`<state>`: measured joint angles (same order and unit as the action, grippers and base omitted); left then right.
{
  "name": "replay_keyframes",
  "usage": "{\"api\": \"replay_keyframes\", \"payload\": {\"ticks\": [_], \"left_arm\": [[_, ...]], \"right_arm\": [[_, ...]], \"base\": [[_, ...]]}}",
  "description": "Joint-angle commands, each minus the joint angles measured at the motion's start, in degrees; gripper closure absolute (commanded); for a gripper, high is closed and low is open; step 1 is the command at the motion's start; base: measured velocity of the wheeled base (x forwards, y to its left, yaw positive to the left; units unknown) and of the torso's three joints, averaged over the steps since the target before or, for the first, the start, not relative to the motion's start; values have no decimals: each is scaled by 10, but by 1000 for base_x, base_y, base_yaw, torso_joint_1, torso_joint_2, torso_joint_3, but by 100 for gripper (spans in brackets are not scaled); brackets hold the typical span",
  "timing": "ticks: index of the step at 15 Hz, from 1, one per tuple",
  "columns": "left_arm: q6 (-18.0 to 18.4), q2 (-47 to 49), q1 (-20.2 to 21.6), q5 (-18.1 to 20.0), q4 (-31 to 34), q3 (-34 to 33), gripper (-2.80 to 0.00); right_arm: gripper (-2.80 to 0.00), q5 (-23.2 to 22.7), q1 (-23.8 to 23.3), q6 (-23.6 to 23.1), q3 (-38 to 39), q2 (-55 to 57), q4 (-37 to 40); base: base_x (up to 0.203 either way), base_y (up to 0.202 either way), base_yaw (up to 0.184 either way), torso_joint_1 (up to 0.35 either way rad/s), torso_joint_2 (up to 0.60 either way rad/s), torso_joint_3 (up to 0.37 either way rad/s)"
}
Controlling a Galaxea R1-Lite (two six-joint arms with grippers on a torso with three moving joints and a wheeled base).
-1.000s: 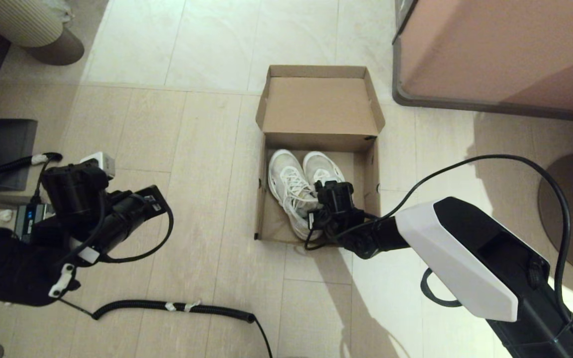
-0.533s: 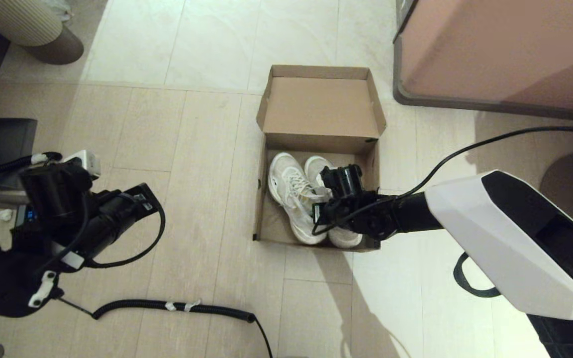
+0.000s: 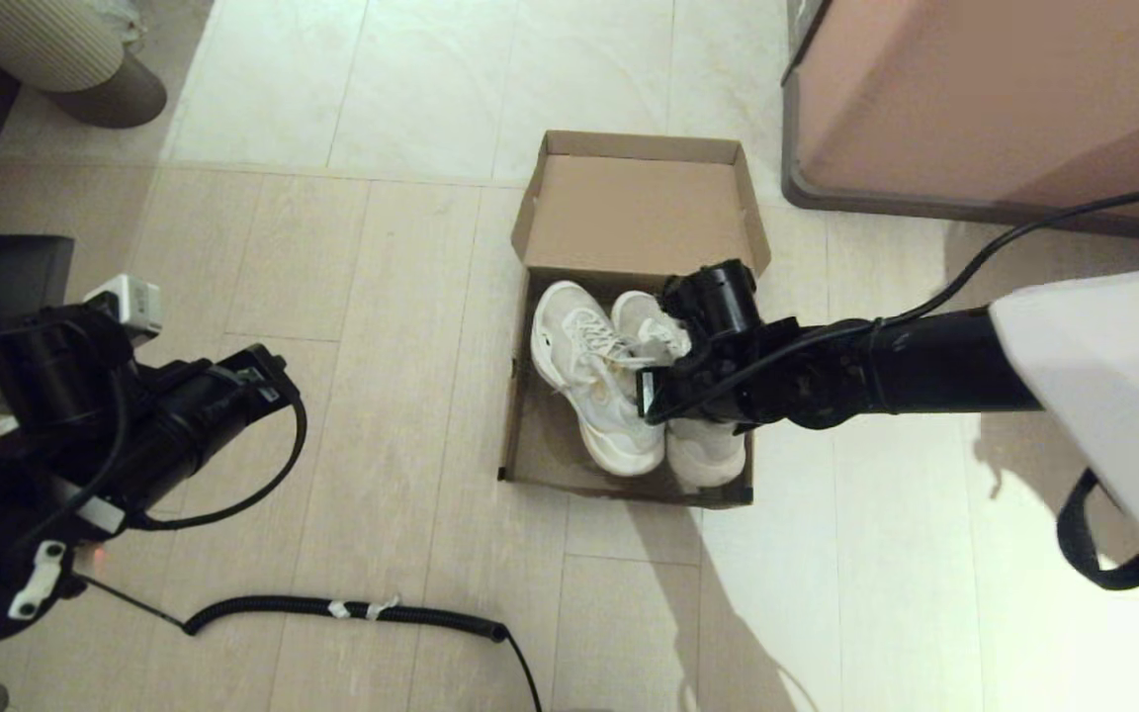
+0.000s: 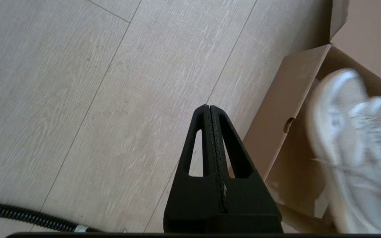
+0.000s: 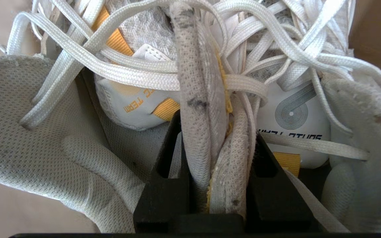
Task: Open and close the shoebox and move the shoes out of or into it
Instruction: Put the shoes out of the shoe box
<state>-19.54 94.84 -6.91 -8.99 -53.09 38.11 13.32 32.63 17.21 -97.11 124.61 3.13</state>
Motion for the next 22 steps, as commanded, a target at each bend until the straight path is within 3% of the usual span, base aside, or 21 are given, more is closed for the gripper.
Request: {"api": "replay_keyframes", "payload": {"ticks": [1,6,10,12,15,19,22], "left_arm": [[-1,-2,1,-1,-3,1,0],[0,-8,5,0,-3,-14,0],[1,-31,17,-1,-3,-42,0],[2,-31,16,-1,-3,-43,0],[1,-35,29,2,-3,-40,0],[0,-33,36,12,-3,-39,0],[0,-37,42,36,-3,-34,0]], "right_arm": [[0,-3,0,7,16,-71,6],[0,-8,-26,34,72,-235,60],[0,-8,-190,29,142,-318,89],[0,-27,-275,7,213,-335,92],[0,-76,-335,-20,281,-309,38],[0,-66,-357,-11,285,-174,-90],[0,-33,-362,-12,264,-65,-200]], "base": [[0,0,0,0,0,0],[0,0,0,0,0,0],[0,0,0,0,0,0],[0,0,0,0,0,0],[0,0,0,0,0,0],[0,0,0,0,0,0],[0,0,0,0,0,0]]}}
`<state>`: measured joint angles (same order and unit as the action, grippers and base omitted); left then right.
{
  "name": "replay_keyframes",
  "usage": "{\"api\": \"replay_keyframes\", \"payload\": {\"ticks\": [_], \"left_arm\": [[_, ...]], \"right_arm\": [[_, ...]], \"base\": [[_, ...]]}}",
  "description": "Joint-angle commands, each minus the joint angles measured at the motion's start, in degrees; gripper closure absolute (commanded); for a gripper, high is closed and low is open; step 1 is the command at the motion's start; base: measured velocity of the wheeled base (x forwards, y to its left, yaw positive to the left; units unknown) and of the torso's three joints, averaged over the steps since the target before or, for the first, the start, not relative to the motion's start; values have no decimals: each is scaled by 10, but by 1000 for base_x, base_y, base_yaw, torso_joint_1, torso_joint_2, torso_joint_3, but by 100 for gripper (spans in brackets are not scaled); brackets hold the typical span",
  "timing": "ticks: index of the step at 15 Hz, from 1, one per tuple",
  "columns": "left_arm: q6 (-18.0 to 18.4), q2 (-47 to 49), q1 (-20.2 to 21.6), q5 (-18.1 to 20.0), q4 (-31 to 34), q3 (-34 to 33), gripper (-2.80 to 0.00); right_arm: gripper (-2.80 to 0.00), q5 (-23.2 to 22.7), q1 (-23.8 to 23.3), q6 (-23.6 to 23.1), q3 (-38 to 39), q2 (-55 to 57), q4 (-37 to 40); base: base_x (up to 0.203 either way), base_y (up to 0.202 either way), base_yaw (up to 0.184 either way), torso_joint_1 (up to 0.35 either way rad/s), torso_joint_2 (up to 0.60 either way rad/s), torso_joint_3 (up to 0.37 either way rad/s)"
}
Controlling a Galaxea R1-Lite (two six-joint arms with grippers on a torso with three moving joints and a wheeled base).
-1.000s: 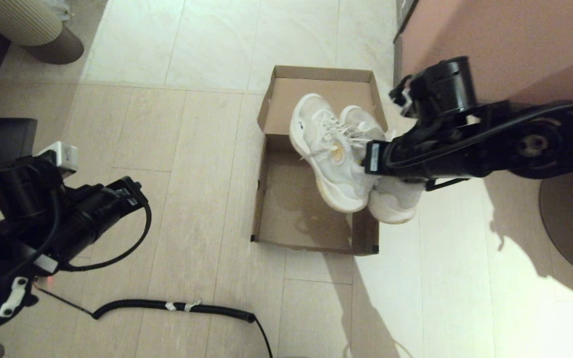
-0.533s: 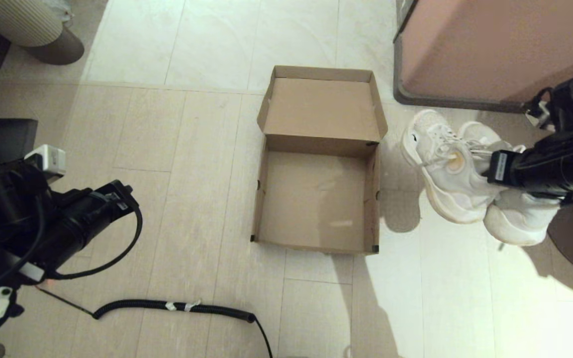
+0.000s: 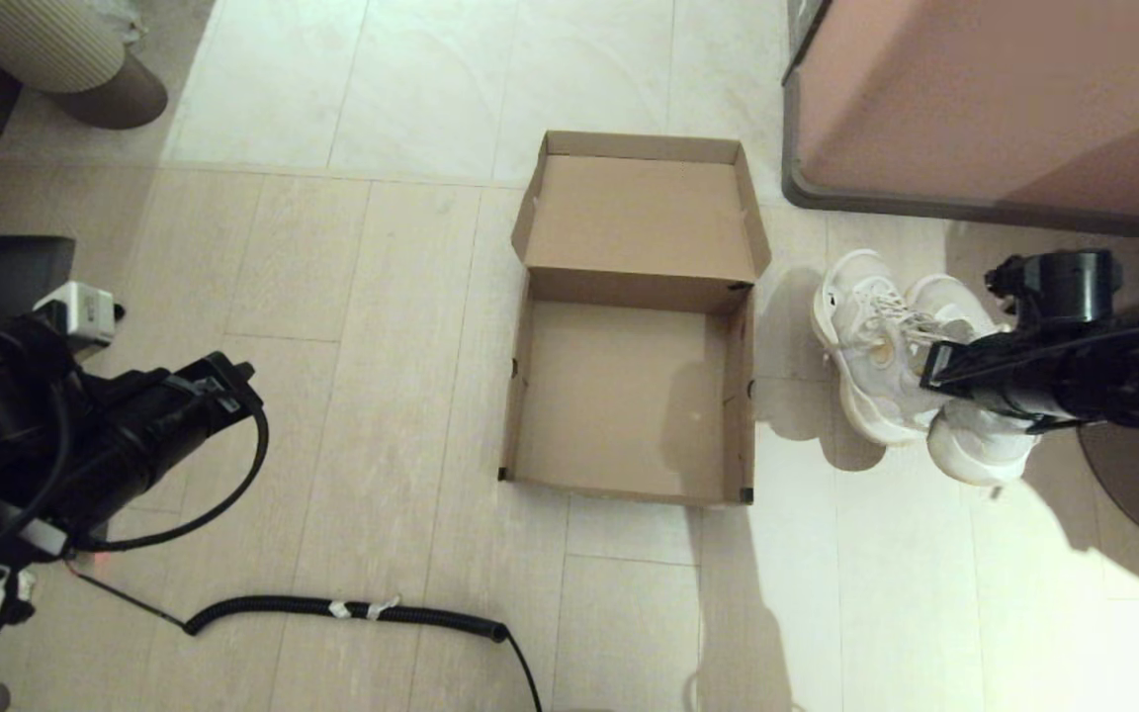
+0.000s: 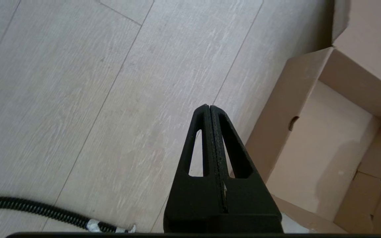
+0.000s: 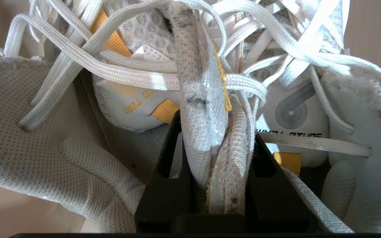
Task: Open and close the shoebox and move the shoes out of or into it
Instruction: Put the shoes out of the shoe box
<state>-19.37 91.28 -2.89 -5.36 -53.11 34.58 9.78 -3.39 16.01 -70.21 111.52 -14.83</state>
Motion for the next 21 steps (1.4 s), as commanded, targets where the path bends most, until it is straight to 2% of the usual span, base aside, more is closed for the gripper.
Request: {"api": "replay_keyframes", "payload": {"ticks": [1,5,12,13,21], "left_arm": [[-1,-8,2,0,-3,1,0],[-1,-23,2,4,-2,4,0],[0,-28,2,4,3,0,0],[0,-27,2,4,3,0,0],[0,-32,2,4,3,-11,0]], "right_arm": [[0,10,-3,1,-10,99,-47],[0,19,-4,2,-16,177,-111],[0,17,-4,5,-21,206,-116],[-280,19,-4,5,-21,208,-116],[-280,18,-6,0,8,178,-116]], "base": [[0,0,0,0,0,0],[0,0,0,0,0,0],[0,0,0,0,0,0],[0,0,0,0,0,0],[0,0,0,0,0,0]]}}
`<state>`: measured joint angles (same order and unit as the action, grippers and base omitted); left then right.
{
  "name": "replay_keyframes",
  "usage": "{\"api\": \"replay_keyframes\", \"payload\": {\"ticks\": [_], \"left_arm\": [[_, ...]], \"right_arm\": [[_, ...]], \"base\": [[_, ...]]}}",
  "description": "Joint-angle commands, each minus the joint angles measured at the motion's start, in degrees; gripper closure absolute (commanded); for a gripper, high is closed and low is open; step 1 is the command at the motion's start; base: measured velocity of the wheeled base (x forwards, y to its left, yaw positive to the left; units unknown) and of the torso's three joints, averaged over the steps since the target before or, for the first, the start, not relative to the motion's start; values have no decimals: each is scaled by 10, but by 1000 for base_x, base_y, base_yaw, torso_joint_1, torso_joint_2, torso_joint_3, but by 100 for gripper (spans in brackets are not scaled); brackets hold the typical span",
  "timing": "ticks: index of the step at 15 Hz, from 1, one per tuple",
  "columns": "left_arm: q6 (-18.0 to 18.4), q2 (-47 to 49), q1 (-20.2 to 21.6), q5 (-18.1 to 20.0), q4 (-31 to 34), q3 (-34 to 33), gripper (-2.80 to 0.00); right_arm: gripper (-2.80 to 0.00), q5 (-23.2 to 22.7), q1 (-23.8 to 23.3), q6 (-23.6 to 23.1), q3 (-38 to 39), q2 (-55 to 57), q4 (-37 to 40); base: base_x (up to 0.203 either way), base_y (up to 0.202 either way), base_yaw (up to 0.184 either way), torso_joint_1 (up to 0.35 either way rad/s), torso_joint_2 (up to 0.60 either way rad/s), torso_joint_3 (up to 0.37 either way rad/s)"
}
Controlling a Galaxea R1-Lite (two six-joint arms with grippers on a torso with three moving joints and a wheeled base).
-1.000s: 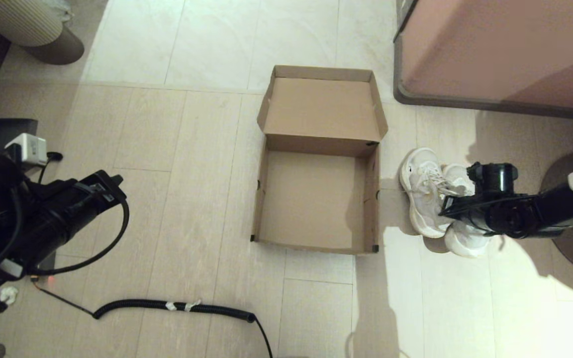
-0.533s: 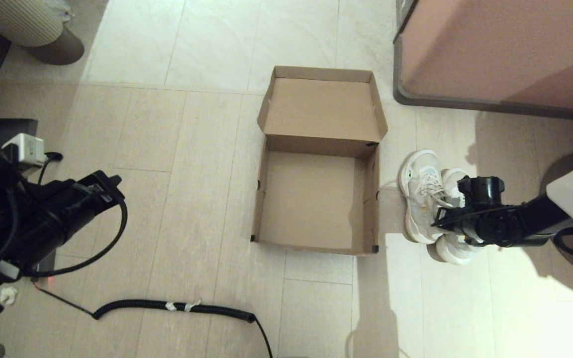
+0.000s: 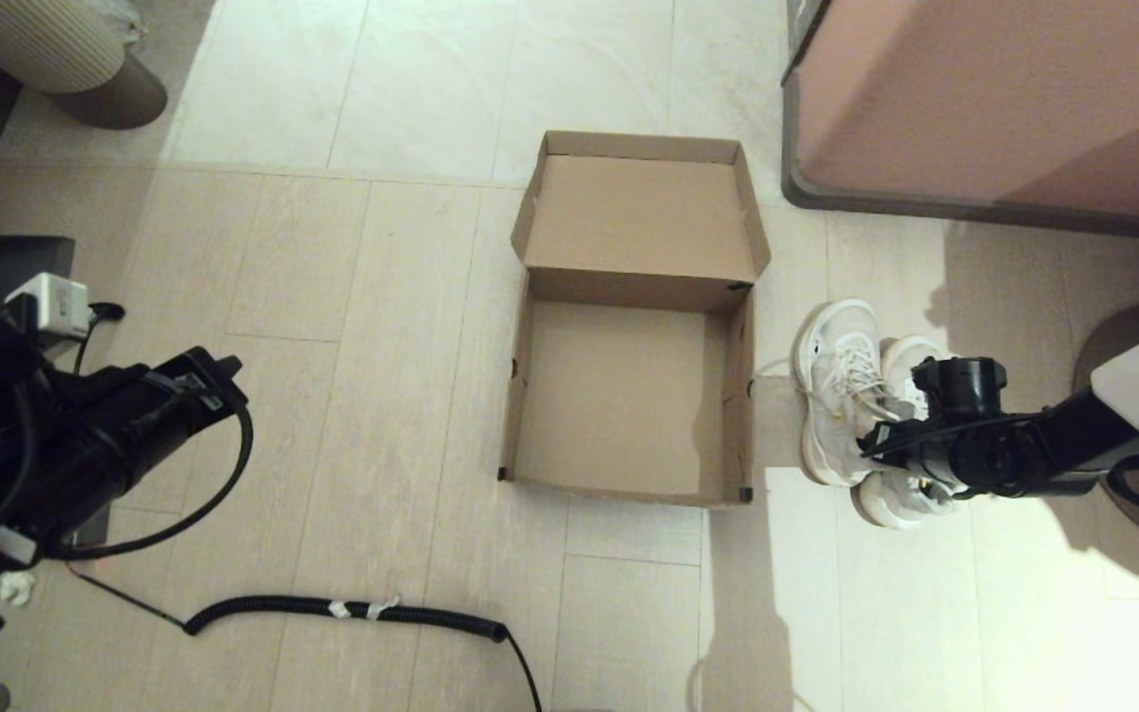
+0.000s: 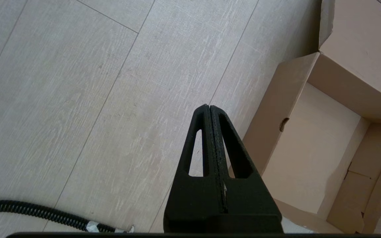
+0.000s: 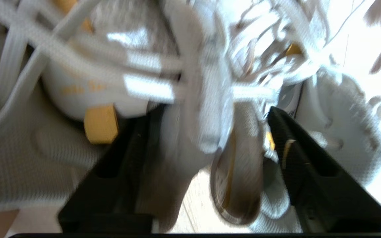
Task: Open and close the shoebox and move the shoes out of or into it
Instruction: Put the shoes out of the shoe box
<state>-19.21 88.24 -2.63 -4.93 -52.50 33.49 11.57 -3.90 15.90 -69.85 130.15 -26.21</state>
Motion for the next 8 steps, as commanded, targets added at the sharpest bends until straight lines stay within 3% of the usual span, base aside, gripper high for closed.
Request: {"api": "replay_keyframes", "payload": {"ticks": [1,6,7,8], "left_arm": [[-1,-2,0,0,-3,0,0],[-1,-4,0,0,-4,-2,0],[-1,-7,0,0,-3,-2,0],[-2,-7,0,0,-3,-3,0]], "right_arm": [[-280,0,-2,1,20,-28,0],[-280,-2,-3,-1,120,-163,1],[0,-3,-3,-2,129,-189,2],[0,-4,1,-4,134,-212,5]], "base": [[0,0,0,0,0,0],[0,0,0,0,0,0],[0,0,0,0,0,0],[0,0,0,0,0,0]]}}
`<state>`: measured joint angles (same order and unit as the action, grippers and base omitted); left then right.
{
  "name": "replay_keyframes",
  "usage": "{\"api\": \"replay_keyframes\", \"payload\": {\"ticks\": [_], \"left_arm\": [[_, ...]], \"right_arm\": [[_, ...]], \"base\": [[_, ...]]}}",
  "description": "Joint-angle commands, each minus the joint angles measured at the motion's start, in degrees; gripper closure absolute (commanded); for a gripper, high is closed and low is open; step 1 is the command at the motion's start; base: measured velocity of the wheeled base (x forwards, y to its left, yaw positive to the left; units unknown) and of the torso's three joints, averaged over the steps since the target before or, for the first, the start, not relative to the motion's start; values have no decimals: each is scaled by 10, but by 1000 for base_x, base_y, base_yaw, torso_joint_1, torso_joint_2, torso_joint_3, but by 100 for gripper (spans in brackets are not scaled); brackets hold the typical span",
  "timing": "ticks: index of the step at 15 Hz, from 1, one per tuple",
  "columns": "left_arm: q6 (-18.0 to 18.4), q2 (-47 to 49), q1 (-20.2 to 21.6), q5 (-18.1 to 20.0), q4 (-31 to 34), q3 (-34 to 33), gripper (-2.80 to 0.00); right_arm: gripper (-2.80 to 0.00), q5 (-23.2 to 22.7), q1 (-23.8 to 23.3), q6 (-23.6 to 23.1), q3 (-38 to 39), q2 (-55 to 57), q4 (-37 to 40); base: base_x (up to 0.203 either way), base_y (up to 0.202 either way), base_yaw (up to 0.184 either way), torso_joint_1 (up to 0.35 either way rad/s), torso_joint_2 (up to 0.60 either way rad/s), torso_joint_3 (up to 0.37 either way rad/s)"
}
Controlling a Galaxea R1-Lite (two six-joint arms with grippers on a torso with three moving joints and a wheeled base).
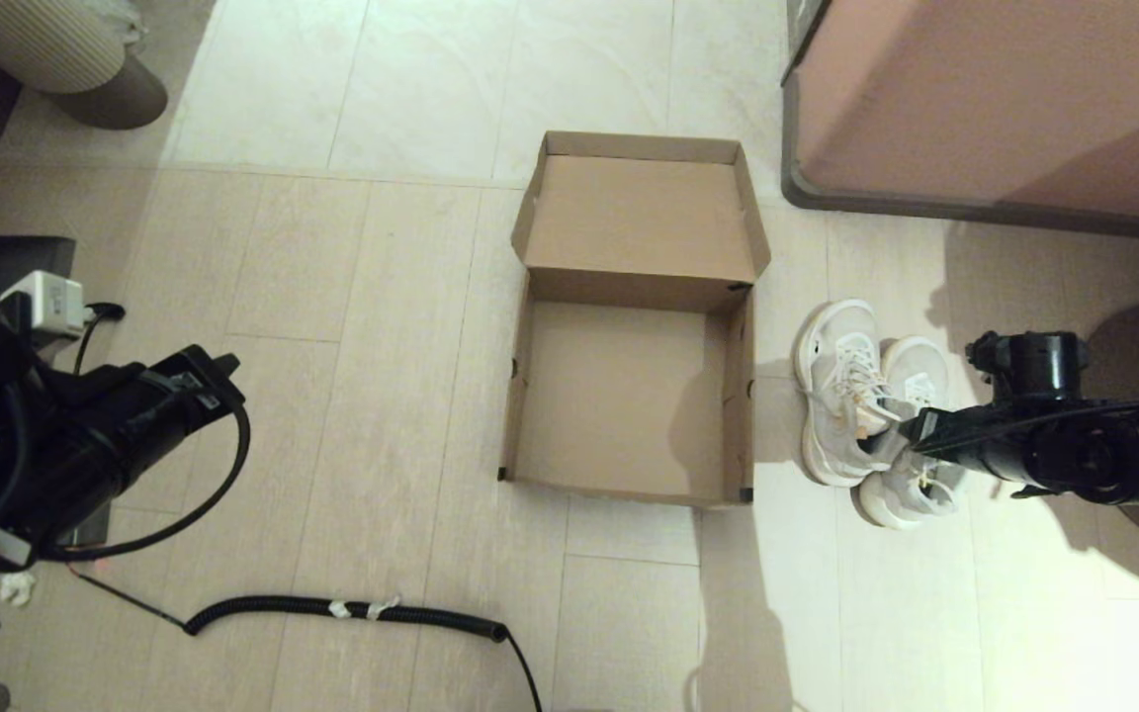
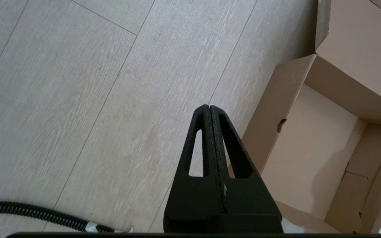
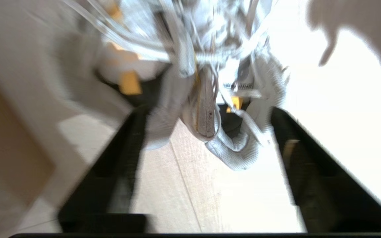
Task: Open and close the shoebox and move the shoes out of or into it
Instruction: Put the shoes out of the shoe box, then put the shoes into the shoe box
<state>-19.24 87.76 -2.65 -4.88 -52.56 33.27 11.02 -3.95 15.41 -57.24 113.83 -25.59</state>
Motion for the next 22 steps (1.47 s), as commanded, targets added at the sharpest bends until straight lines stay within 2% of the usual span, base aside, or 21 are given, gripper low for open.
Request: {"api": "replay_keyframes", "payload": {"ticks": [1,4,7,9,12,17,20,22], "left_arm": [[-2,5,-1,0,-3,-1,0],[-1,38,-20,0,-3,5,0],[1,75,-87,-4,-3,22,0],[2,104,-118,-16,-5,50,0],[3,84,-121,-21,-9,42,0],[3,11,-122,-21,-8,26,0],[3,-23,-121,-21,-3,21,0],[3,-39,-120,-22,-2,15,0]], "right_arm": [[0,-5,21,0,8,-63,2],[0,-19,115,3,-14,-61,8],[0,-19,212,13,-86,-1,11],[0,-19,255,16,-153,60,25],[0,-19,306,23,-285,151,80],[0,-15,364,50,-529,267,279],[0,24,399,49,-549,308,319],[0,27,412,46,-550,313,328]], "base": [[0,0,0,0,0,0],[0,0,0,0,0,0],[0,0,0,0,0,0],[0,0,0,0,0,0],[0,0,0,0,0,0],[0,0,0,0,0,0],[0,0,0,0,0,0],[0,0,0,0,0,0]]}}
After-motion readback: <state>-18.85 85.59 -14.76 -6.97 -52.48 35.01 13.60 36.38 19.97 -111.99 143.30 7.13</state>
